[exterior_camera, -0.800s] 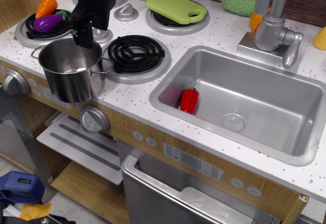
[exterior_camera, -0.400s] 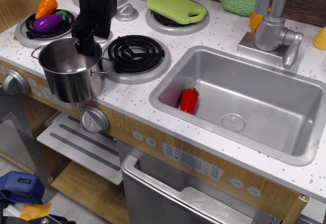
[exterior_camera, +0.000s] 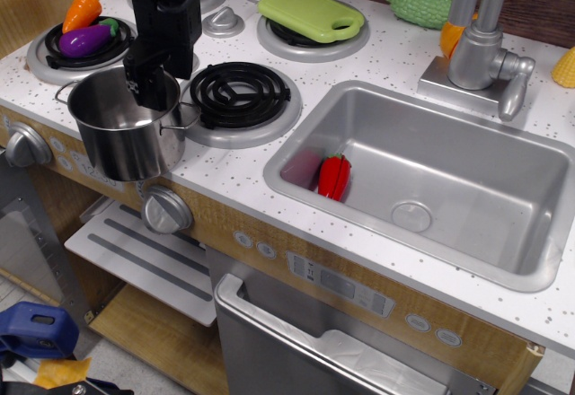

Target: Put pot on stove which is near stove

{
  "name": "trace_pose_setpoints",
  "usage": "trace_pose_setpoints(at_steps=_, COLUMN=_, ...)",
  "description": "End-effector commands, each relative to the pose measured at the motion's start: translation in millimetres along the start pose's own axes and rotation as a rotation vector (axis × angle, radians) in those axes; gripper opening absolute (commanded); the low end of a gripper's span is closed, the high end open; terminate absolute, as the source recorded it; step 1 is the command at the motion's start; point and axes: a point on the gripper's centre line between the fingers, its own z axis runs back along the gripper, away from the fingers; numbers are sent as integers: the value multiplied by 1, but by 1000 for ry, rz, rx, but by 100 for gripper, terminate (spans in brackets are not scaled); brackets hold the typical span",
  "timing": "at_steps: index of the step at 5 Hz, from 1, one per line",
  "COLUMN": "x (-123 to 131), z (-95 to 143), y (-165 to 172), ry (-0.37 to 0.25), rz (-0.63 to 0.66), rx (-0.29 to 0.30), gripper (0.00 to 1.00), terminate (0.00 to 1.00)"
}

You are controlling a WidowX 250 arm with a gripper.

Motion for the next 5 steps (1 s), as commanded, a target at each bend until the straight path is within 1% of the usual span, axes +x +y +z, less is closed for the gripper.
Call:
trace_pose_setpoints(at_steps=1, x=-5, z=5, y=0, ry=-21, rz=46, rx=43, gripper=0, terminate=0)
trace_pose_setpoints(at_steps=2, x=-5, z=7, y=2, ry=-18, rz=47, rx=43, gripper=0, terminate=0)
trace_pose_setpoints(at_steps=3, x=-1, z=13, y=7, ry=-12, rz=17, rx=52, gripper=0, terminate=0)
trace_pose_setpoints(at_steps=4, x=0, z=21, y=17, ry=2, rz=-27, rx=60, gripper=0, terminate=0)
trace_pose_setpoints(at_steps=5, x=-1, z=30, y=28, ry=-4, rz=-73, rx=67, gripper=0, terminate=0)
